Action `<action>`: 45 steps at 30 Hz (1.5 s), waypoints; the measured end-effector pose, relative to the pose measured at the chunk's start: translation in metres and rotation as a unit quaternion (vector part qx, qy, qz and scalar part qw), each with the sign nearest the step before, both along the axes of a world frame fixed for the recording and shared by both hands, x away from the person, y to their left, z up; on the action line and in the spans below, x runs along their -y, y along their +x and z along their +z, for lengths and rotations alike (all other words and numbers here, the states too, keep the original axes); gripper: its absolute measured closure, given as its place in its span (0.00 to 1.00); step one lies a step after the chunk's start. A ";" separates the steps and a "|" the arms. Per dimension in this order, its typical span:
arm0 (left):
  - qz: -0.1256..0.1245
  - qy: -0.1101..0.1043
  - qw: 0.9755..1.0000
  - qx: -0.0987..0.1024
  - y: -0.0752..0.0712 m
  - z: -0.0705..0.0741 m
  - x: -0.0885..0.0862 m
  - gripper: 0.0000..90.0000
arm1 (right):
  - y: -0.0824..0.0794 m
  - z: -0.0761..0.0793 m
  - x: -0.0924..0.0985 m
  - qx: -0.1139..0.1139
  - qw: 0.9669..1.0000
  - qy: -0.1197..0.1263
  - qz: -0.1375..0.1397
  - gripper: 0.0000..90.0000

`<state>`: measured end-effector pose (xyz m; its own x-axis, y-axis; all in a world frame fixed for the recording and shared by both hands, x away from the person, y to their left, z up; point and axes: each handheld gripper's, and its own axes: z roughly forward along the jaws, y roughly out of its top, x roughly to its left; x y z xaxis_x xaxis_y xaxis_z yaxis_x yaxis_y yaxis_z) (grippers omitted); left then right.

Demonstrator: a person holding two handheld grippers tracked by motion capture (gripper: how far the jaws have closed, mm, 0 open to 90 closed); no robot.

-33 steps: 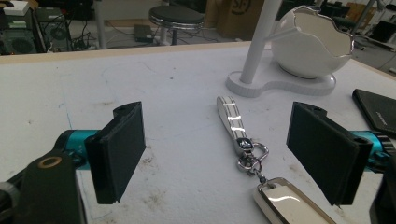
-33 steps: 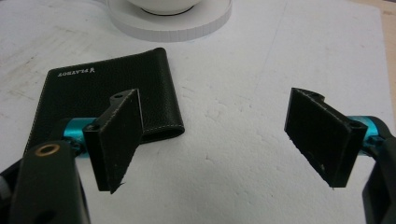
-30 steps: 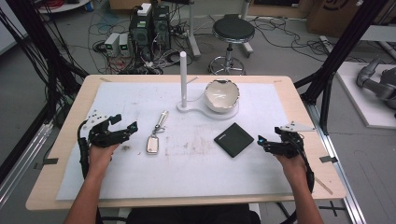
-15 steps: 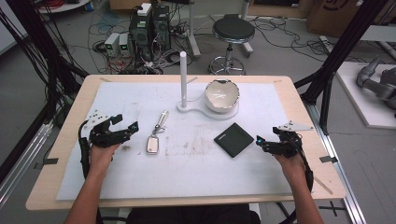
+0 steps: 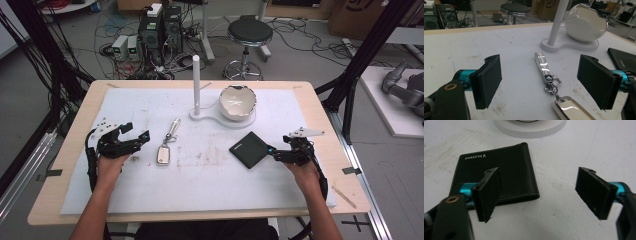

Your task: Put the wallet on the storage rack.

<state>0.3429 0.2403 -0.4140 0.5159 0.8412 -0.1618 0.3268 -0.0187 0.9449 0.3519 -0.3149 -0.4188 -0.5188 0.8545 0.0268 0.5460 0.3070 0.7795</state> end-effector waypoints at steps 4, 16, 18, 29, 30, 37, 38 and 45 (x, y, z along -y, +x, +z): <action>-0.008 0.003 1.000 -0.003 -0.002 -0.002 0.003 0.22 | 0.006 -0.002 -0.005 -0.009 1.000 -0.007 -0.002 0.29; -0.011 -0.002 1.000 -0.005 -0.001 -0.002 0.005 0.22 | 0.020 -0.013 -0.012 -0.038 0.999 -0.018 0.005 0.38; -0.012 -0.002 1.000 -0.007 0.000 -0.003 0.006 0.22 | 0.022 -0.014 -0.012 -0.041 0.999 -0.022 0.007 0.38; -0.013 -0.001 1.000 -0.014 0.001 -0.005 0.008 0.22 | 0.024 -0.018 -0.017 -0.065 0.997 -0.008 0.040 0.53; -0.013 -0.001 1.000 -0.014 0.001 -0.005 0.008 0.22 | 0.024 -0.018 -0.017 -0.065 0.997 -0.008 0.040 0.53; -0.014 -0.002 1.000 -0.015 0.001 -0.005 0.008 0.23 | 0.023 -0.018 -0.016 -0.077 0.996 0.006 0.045 0.66; -0.014 -0.002 1.000 -0.015 0.002 -0.005 0.008 0.23 | 0.023 -0.018 -0.016 -0.080 0.996 0.008 0.042 0.67; -0.015 0.001 1.000 -0.017 0.001 -0.005 0.009 0.23 | 0.024 -0.018 -0.013 -0.081 0.996 0.008 0.043 0.61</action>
<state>0.3441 0.2309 -0.4194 0.5352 0.8256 -0.1786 0.3578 -0.0301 0.9333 0.3758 -0.3017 -0.4371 -0.5780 0.8056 0.1301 0.6374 0.3462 0.6884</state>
